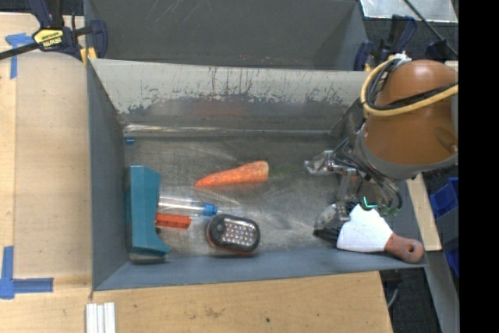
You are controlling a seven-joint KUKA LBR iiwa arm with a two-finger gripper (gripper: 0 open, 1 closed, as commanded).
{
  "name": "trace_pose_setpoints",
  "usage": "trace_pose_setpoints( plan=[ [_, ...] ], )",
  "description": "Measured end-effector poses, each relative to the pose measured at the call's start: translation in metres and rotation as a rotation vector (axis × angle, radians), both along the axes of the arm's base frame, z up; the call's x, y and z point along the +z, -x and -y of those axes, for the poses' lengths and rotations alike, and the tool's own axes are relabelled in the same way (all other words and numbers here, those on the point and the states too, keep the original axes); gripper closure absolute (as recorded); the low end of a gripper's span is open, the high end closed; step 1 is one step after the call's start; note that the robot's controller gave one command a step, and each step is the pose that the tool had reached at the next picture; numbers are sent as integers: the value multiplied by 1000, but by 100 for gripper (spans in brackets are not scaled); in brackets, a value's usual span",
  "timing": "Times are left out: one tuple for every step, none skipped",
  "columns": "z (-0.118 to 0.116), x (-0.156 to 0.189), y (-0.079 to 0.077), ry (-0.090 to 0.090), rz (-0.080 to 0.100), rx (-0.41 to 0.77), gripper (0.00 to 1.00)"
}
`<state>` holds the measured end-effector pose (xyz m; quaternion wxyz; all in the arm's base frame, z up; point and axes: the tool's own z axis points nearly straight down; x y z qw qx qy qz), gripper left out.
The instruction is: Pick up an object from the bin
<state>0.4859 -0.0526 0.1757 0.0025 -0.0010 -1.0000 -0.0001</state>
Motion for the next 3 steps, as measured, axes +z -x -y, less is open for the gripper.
trace_pose_setpoints(
  plan=[
    [0,3,-2,1,8,2,0],
    [-41,14,-40,2,6,-44,0],
    [-41,16,-61,-6,11,-92,0]
  ],
)
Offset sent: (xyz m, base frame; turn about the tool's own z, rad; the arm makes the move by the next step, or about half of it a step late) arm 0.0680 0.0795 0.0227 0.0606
